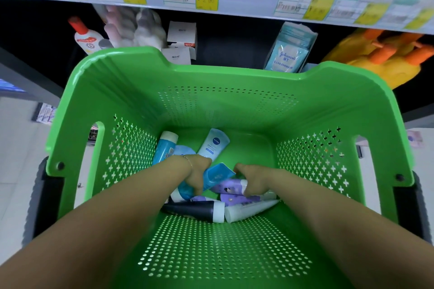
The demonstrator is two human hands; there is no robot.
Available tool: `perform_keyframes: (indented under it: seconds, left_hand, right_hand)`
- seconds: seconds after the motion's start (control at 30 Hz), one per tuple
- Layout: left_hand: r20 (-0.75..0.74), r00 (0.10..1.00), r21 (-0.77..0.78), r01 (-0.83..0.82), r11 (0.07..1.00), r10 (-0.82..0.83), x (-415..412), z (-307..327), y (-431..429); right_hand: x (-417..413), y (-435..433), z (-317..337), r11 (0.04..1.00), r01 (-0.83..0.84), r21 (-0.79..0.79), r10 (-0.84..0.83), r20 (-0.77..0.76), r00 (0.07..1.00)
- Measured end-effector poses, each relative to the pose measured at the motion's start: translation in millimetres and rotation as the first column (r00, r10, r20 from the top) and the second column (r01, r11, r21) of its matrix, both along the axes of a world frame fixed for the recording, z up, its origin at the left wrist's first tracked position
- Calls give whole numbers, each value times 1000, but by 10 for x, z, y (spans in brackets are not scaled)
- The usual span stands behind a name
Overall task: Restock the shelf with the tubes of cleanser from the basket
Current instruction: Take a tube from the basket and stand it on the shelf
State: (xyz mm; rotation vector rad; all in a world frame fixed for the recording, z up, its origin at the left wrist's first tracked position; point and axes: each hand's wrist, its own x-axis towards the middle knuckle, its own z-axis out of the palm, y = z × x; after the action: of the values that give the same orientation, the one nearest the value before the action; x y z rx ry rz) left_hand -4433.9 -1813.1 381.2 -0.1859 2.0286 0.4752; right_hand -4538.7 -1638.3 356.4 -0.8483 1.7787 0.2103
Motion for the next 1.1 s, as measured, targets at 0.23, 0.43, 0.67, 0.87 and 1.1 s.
perform_keyframes:
  seconds: [0.23, 0.43, 0.67, 0.87, 1.1]
  left_hand:
    - [40, 987, 37, -160, 986, 158, -67, 128, -163]
    - [-44, 978, 16, -204, 979, 204, -231, 359, -289]
    - [-279, 923, -22, -281, 959, 264, -296, 616, -457]
    - [-407, 864, -31, -338, 941, 297, -362, 932, -514]
    - [-436, 711, 288, -470, 834, 551, -320, 1256, -459]
  right_hand:
    - [-38, -31, 108, 954, -273, 124, 292, -179, 940]
    - [-283, -180, 342, 1000, 4, -13, -7, -221, 975]
    - [-347, -408, 610, 847, 409, -339, -439, -11, 898]
    - [-421, -503, 929, 753, 506, -420, -520, 90, 849]
    - [-461, -493, 1440, 666, 457, -589, -501, 102, 860]
